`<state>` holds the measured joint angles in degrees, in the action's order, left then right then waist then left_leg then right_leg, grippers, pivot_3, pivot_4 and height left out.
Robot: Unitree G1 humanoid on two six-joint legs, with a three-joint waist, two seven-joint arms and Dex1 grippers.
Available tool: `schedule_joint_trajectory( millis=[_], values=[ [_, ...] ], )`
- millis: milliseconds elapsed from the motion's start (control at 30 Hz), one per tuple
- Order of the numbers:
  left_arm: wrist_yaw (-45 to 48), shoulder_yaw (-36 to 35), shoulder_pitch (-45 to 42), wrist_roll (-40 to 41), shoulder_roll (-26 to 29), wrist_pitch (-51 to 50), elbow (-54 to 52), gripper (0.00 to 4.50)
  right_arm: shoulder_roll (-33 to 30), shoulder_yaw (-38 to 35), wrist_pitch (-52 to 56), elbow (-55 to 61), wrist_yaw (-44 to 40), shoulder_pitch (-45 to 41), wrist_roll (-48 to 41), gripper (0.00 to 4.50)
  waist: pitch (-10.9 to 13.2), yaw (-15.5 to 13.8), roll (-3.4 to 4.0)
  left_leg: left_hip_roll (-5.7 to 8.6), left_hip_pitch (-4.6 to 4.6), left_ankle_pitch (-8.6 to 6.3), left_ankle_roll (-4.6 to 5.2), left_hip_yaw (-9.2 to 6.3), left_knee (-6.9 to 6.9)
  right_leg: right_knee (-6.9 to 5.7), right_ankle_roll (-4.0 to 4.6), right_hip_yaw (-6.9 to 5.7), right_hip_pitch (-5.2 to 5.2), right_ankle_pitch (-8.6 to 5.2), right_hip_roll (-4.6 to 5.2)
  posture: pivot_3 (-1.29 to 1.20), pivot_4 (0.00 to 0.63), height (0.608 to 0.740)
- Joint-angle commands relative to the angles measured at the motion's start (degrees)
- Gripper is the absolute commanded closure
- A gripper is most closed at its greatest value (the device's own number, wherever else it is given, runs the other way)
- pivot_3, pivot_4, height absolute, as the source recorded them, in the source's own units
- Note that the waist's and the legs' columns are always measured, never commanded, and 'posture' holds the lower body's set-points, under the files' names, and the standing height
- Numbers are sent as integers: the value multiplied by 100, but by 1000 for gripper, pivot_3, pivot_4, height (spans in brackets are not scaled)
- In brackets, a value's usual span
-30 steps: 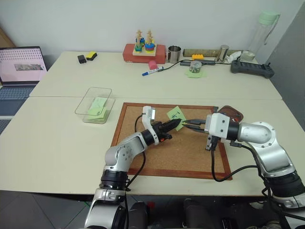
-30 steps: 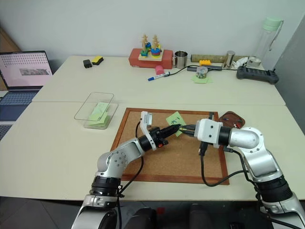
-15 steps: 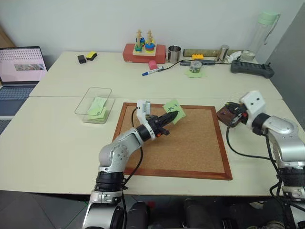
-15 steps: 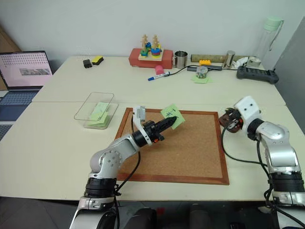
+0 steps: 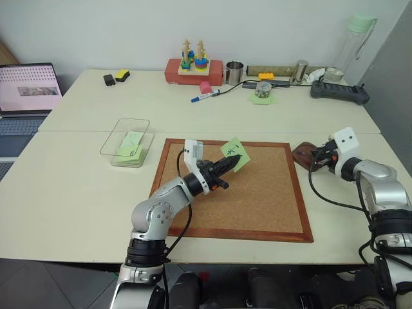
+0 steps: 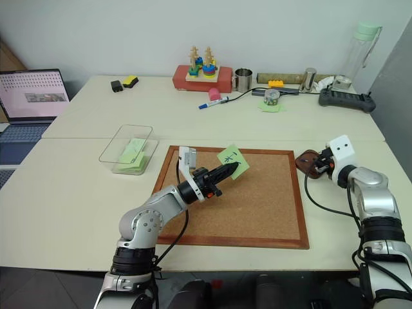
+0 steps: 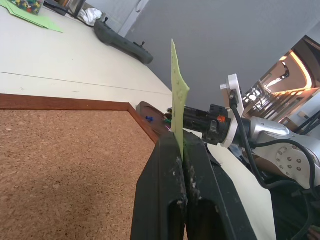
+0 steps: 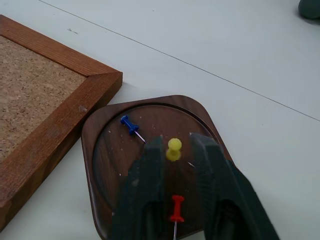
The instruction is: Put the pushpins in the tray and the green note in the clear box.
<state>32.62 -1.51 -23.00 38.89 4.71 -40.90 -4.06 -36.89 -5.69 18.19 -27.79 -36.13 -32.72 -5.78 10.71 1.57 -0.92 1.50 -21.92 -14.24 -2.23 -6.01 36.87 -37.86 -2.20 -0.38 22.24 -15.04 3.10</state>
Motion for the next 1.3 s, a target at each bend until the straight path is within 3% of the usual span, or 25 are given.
schedule_joint_trajectory(
  millis=[33, 167, 333, 533, 733, 967, 1300],
  values=[
    [7, 20, -32, 19, 9, 105, -209, 4500, -35, -84, -42, 112, -20, -116, -57, 2640, 0, 0, 0, 0, 0, 0, 0, 0, 0, 0, 0, 0, 0, 0, 0, 0, 150, 740],
    [7, -2, -49, 16, 39, 117, -214, 4500, -94, -123, 3, 333, -128, -97, -135, 1864, 0, 0, 0, 0, 0, 0, 0, 1, 0, 1, 0, 1, 0, 0, 1, 0, 150, 740],
    [-222, -323, -111, 3, 225, 222, -430, 4500, -408, -103, -208, 1126, -742, 83, -277, 1864, 0, 4, 0, 0, -1, 0, 0, 0, 0, 1, -1, 0, 1, 0, 0, 0, 150, 740],
    [-755, -1013, -58, -338, 968, 554, -885, 4500, -765, -34, 81, 3276, -2254, 298, -1483, 1864, 5, 36, 1, -9, -1, -2, -2, -1, -4, 6, -13, -2, 3, -7, -6, 0, 150, 740],
    [-1318, -1475, -201, -1063, 1735, 1030, -821, 4500, -661, 8, 1179, 4124, -2357, -210, -2441, 1864, 10, -9, -6, -10, -4, -2, -2, -9, 0, 10, -20, -6, 0, -7, -1, 0, 150, 740],
    [-1928, -1570, -587, -2251, 2716, 1400, 369, 4500, -482, 316, 1386, 4254, -2361, -418, -2579, 1864, 12, -47, -10, -8, -8, -3, -1, -14, -6, 17, -9, -11, 3, 4, 0, 0, 150, 740],
    [-1978, -1422, -1005, -2777, 2851, 1801, 1766, 4500, -482, 541, 1527, 4536, -2483, -313, -2673, 1864, 13, -62, -13, -8, -18, -4, -3, -18, -7, 20, -8, -17, 10, 4, 3, 0, 150, 740]
  ],
)
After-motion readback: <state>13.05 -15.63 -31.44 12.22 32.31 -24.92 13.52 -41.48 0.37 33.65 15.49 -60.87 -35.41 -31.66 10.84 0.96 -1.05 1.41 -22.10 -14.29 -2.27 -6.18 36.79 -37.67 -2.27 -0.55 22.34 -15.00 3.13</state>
